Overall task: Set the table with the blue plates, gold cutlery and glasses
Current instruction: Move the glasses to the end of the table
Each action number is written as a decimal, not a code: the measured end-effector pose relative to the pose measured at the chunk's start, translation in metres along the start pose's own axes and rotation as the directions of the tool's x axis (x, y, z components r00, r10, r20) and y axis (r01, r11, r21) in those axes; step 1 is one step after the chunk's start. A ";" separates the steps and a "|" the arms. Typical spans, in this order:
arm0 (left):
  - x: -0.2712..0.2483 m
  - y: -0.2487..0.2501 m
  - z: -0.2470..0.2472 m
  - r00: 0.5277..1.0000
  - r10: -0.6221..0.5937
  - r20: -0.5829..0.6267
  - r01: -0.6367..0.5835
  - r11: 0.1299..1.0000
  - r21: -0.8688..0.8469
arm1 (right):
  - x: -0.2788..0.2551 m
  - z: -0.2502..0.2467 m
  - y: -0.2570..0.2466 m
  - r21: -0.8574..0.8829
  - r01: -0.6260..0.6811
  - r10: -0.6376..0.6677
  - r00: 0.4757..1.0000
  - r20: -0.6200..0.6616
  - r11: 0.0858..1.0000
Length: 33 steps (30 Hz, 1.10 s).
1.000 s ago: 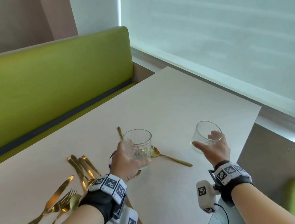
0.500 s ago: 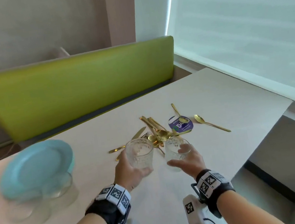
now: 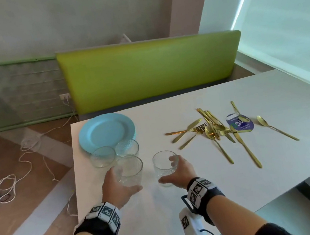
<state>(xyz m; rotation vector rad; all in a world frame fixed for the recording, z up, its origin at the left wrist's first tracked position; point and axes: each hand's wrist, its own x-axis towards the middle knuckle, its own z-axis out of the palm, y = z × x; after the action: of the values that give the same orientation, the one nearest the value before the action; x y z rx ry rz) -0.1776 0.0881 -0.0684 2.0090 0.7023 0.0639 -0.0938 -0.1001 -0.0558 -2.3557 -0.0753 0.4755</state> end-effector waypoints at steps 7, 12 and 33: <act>-0.003 -0.038 -0.017 0.996 -0.065 -0.065 0.063 0.997 -0.032 | -0.002 0.038 -0.013 0.010 0.028 -0.029 0.998 0.049 1.000; -0.003 -0.048 -0.020 0.993 -0.082 -0.085 0.081 0.997 -0.015 | -0.002 0.051 -0.019 0.048 0.039 -0.043 0.996 0.075 0.998; 0.002 -0.039 -0.019 0.970 -0.216 -0.113 0.213 0.976 -0.037 | 0.003 0.057 -0.036 -0.002 0.004 -0.004 0.970 0.244 1.000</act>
<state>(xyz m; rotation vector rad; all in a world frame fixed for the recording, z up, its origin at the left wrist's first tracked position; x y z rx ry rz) -0.1998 0.1181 -0.0905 1.9061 0.9853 0.0616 -0.1084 -0.0362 -0.0715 -2.2884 -0.1951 0.7626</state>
